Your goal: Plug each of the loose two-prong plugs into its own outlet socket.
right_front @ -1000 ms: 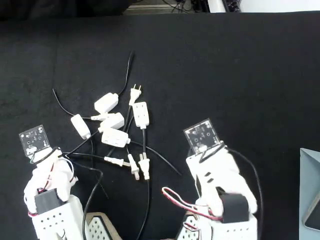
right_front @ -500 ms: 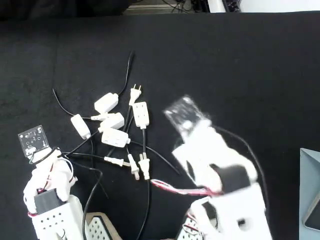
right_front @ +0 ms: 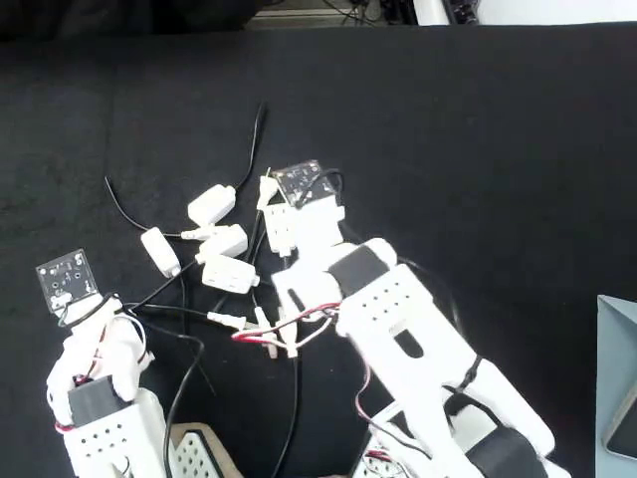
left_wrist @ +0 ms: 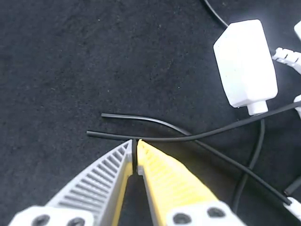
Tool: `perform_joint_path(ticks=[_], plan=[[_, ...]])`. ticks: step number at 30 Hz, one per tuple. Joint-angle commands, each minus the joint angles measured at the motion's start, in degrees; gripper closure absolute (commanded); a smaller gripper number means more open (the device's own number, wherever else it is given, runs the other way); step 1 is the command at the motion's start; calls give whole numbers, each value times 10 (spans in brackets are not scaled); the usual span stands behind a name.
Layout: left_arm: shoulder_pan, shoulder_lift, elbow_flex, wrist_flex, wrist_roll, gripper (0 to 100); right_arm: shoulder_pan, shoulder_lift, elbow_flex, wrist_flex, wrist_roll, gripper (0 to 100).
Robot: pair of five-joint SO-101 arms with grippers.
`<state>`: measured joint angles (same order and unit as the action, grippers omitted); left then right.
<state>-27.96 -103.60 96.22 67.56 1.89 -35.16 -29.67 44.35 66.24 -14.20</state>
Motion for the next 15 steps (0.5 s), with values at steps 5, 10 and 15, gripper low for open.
perform_joint_path(ticks=[5,10,15], plan=[[-5,-5,3,1,2,963,-117,7,-13,-21,-13,982],[-5,-5,3,1,3,964,-135,70,-29,-21,-14,913],[-5,-5,3,1,3,964,-126,145,-65,-16,-52,890]])
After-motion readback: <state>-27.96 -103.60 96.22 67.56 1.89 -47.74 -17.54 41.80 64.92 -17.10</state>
